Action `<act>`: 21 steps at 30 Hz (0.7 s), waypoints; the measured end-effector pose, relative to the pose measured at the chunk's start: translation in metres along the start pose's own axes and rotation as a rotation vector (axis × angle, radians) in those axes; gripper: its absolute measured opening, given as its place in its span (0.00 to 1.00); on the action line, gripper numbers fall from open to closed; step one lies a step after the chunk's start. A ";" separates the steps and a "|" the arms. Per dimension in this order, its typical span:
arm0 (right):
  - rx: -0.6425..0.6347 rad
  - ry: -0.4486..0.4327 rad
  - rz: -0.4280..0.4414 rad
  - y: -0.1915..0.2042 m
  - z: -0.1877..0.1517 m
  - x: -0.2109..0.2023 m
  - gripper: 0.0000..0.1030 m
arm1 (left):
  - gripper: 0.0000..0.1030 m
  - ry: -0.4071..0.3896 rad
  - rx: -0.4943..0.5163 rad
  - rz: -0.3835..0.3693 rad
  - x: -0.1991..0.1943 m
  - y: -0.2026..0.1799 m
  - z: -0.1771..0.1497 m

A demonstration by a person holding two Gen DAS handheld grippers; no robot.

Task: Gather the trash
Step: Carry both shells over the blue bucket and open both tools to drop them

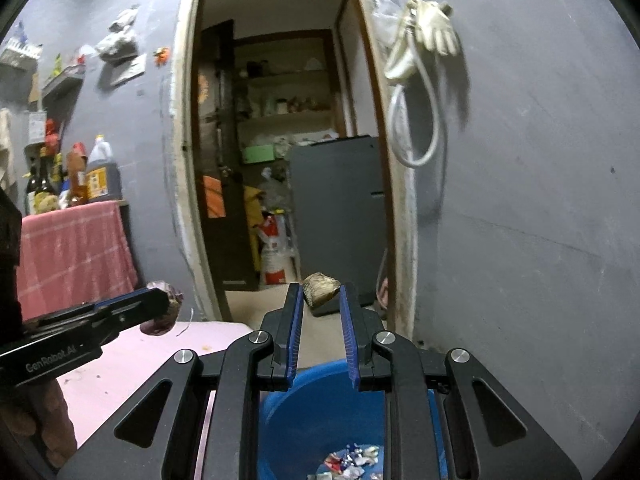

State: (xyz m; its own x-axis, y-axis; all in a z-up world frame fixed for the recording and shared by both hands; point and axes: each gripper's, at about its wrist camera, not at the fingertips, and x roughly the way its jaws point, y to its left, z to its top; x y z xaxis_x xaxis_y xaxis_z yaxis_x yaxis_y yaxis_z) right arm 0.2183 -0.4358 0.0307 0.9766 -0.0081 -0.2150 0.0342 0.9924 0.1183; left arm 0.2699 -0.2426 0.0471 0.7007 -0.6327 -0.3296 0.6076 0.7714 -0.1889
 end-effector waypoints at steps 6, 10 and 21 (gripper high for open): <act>0.052 0.042 -0.016 -0.023 -0.012 0.008 0.16 | 0.12 0.092 0.000 -0.020 0.029 -0.005 -0.013; 0.064 0.101 -0.020 -0.029 -0.020 0.018 0.16 | 0.12 0.152 -0.009 -0.021 0.050 -0.006 -0.022; 0.077 0.179 -0.014 -0.038 -0.032 0.029 0.17 | 0.13 0.227 -0.056 -0.034 0.077 0.000 -0.032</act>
State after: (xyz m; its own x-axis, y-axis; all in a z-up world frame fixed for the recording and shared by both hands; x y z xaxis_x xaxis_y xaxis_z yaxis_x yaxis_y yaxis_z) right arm 0.2384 -0.4695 -0.0111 0.9229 0.0071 -0.3851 0.0701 0.9800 0.1862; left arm 0.3120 -0.2887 -0.0079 0.5745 -0.6317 -0.5205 0.6031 0.7566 -0.2526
